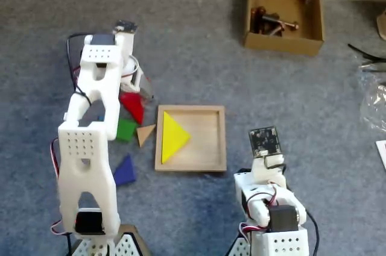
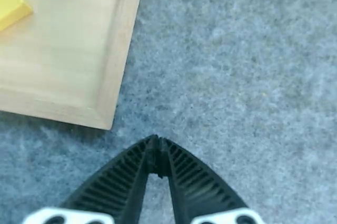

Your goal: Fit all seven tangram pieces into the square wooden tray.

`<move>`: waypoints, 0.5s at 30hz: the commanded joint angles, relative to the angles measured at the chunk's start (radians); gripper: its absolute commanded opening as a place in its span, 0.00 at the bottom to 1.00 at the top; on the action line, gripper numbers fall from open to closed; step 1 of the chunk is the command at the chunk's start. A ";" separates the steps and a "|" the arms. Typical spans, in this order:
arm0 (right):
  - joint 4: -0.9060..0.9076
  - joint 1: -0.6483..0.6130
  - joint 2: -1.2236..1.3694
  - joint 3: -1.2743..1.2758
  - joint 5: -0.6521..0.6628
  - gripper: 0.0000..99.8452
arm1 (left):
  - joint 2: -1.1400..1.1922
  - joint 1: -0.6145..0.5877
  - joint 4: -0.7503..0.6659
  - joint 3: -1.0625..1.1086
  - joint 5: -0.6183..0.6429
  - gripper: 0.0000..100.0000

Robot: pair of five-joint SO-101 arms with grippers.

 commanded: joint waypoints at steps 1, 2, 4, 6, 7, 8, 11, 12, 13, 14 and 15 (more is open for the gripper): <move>-0.018 -0.010 -0.008 0.117 -0.008 0.01 | -0.018 0.008 0.078 -0.116 0.014 0.31; -0.018 -0.010 -0.008 0.117 -0.008 0.01 | -0.018 0.010 0.092 -0.130 0.014 0.31; -0.018 -0.010 -0.008 0.117 -0.008 0.01 | -0.019 0.010 0.110 -0.148 0.017 0.31; -0.018 -0.010 -0.008 0.117 -0.008 0.01 | -0.016 0.008 0.117 -0.151 0.058 0.31; -0.018 -0.010 -0.008 0.117 -0.008 0.01 | -0.015 0.008 0.120 -0.150 0.075 0.31; -0.018 -0.010 -0.008 0.117 -0.008 0.01 | -0.015 0.008 0.130 -0.151 0.083 0.31; -0.018 -0.010 -0.008 0.117 -0.008 0.01 | -0.015 0.015 0.146 -0.151 0.091 0.31; -0.018 -0.010 -0.008 0.117 -0.008 0.01 | -0.013 0.012 0.149 -0.151 0.092 0.31; -0.018 -0.010 -0.008 0.117 -0.008 0.01 | -0.013 0.008 0.149 -0.151 0.092 0.31; -0.018 -0.010 -0.008 0.117 -0.008 0.01 | -0.012 0.007 0.149 -0.150 0.092 0.31; -0.018 -0.010 -0.008 0.117 -0.008 0.01 | -0.010 0.005 0.150 -0.148 0.092 0.31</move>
